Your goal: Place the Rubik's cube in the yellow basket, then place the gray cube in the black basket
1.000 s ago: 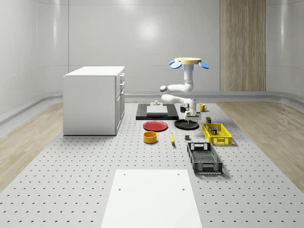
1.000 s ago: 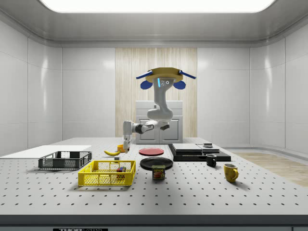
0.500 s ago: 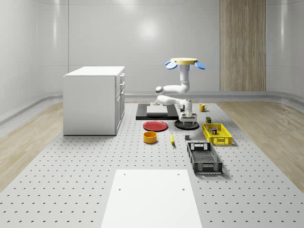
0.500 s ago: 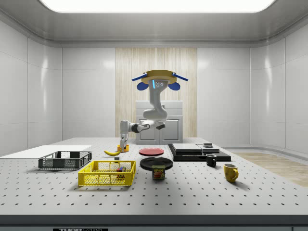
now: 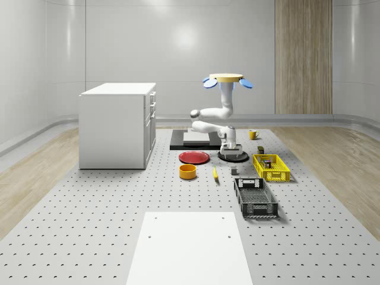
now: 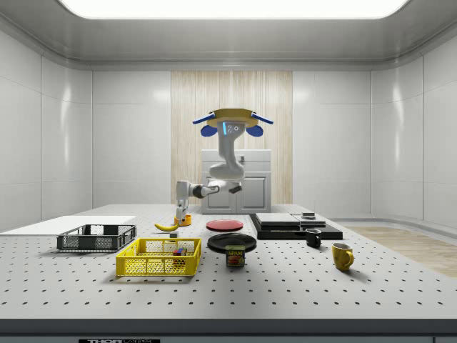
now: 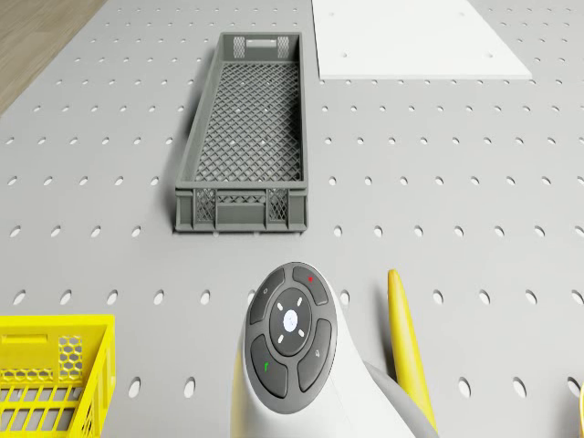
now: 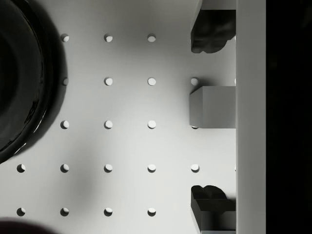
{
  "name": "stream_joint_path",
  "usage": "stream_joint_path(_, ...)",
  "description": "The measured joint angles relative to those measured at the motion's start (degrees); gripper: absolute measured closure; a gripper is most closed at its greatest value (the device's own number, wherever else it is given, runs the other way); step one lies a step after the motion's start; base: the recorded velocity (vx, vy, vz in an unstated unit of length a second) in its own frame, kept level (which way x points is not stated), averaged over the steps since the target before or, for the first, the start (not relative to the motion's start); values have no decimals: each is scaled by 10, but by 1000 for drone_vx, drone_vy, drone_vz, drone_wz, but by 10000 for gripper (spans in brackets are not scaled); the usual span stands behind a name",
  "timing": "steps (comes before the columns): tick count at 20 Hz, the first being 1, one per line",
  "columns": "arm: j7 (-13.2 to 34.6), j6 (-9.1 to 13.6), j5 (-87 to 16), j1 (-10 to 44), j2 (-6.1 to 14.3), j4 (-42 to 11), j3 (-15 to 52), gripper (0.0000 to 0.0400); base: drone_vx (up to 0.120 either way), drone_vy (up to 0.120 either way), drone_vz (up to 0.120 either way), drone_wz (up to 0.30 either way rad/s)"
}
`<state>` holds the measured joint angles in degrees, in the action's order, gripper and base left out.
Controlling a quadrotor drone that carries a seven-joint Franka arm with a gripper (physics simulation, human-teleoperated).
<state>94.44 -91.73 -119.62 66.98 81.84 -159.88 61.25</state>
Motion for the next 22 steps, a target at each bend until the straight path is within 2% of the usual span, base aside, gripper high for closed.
stream_joint_path(4,0,1,0,0,-1,0,0,0,0,100,-120,0)
stream_joint_path(6,0,1,0,-1,-1,0,0,0,0,0,-80,0)
stream_joint_path(11,-1,2,-1,-1,-2,0,0,0,0,-40,0,0)
stream_joint_path(17,-1,2,-1,-1,-3,0,-1,0,120,0,0,0)
stream_joint_path(22,-1,3,-2,-2,-3,0,-1,0,80,0,0,0)
